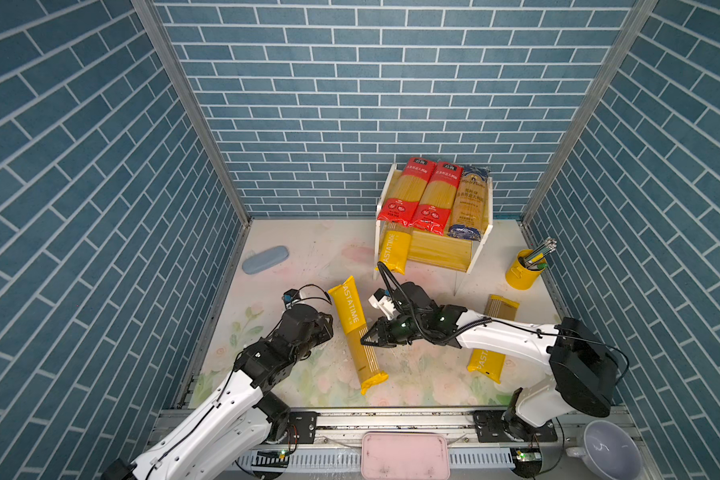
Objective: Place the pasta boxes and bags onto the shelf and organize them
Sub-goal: 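Lift the PASTATIME pack upright with the right gripper while the left steadies it, then carry the upright pack to the shelf's lower tier with both grippers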
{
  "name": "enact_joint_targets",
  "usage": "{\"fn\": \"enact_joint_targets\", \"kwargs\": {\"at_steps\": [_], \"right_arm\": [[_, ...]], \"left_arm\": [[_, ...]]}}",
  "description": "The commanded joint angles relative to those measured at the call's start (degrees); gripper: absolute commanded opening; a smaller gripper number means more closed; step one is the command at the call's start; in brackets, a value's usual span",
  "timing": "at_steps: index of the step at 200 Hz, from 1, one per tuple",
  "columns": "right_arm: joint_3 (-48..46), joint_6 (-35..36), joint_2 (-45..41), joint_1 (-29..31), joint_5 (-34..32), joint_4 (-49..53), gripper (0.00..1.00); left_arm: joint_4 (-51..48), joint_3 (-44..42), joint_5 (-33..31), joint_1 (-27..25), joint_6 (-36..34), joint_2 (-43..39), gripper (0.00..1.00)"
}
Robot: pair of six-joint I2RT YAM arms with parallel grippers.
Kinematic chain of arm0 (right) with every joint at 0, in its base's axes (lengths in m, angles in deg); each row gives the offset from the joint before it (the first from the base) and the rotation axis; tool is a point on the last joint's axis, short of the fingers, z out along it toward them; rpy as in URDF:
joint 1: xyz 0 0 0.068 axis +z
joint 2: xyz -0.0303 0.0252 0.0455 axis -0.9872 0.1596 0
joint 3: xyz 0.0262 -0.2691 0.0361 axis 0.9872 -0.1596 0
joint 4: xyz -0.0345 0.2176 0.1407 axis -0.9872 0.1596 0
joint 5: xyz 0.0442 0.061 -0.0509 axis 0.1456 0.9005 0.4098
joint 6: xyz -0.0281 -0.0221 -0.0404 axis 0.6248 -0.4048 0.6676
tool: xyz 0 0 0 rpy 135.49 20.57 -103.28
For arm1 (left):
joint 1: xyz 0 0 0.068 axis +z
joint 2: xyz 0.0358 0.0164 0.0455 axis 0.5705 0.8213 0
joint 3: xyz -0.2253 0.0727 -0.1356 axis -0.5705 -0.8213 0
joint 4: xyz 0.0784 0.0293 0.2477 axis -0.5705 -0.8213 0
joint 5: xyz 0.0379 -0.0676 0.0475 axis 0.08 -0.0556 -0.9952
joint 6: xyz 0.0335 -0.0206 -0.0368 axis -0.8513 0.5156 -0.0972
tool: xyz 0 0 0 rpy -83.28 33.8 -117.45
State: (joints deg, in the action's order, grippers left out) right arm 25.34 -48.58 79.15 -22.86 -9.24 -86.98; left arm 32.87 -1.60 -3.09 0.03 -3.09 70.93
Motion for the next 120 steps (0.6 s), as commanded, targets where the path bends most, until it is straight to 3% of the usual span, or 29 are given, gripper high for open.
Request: {"fn": "enact_joint_targets", "kwargs": {"at_steps": [1,39,120], "right_arm": [[-0.5,0.05,-6.25,-0.12,2.61,-9.09,0.0],[-3.21,-1.25,-15.78,-2.38,0.53,-5.31,0.0],[-6.96,-0.15,-30.51,-12.75,-5.44,6.6,0.0]], "left_arm": [[-2.88,3.91,-1.01,0.31,-1.72,-1.49,0.4],[-1.68,9.43,-0.06,-0.88,-5.39,-1.86,0.4],[11.85,6.11,1.04,-7.87,-5.22,6.42,0.41]]}}
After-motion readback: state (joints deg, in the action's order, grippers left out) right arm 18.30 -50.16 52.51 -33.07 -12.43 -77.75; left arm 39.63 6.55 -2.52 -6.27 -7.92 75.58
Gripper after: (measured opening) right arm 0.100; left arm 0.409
